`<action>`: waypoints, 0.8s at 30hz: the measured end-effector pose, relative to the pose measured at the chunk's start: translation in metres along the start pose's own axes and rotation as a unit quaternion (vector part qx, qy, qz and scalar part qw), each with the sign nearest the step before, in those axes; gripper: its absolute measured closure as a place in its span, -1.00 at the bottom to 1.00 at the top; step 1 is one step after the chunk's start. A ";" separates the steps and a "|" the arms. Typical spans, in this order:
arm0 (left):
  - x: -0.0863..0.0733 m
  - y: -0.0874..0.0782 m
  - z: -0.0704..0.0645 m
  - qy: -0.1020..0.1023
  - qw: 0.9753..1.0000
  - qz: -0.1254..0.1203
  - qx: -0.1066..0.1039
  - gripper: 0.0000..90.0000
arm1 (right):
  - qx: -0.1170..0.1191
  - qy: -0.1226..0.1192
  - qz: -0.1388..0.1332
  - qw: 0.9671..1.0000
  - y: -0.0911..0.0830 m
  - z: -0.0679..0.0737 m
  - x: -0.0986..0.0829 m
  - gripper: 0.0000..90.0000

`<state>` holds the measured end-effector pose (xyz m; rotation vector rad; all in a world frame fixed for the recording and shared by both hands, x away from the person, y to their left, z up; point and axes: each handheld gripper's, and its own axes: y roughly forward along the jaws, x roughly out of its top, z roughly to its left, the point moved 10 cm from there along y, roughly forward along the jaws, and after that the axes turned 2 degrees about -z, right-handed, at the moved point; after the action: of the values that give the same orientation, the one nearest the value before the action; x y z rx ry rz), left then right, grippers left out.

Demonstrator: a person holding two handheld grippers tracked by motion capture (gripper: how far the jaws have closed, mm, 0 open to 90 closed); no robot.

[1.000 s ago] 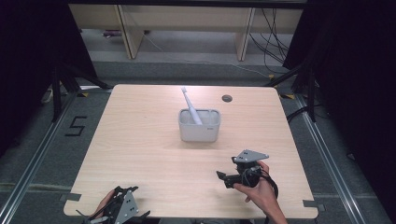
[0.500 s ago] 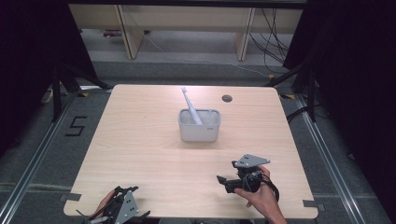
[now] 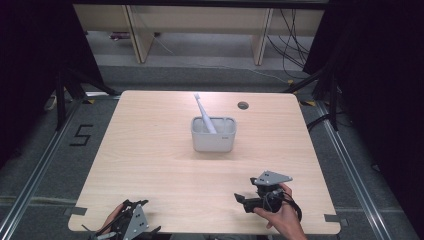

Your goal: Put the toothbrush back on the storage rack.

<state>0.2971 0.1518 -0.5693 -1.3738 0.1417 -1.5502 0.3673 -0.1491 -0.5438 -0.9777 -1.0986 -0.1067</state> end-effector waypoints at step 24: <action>0.000 0.000 -0.001 -0.002 1.000 0.001 -0.002 -0.66 | -0.016 0.030 0.020 0.999 -0.015 0.003 -0.026 -0.65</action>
<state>0.2967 0.1517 -0.5699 -1.3784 0.1431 -1.5470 0.3442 -0.1656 -0.5552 -1.0182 -1.0240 -0.1203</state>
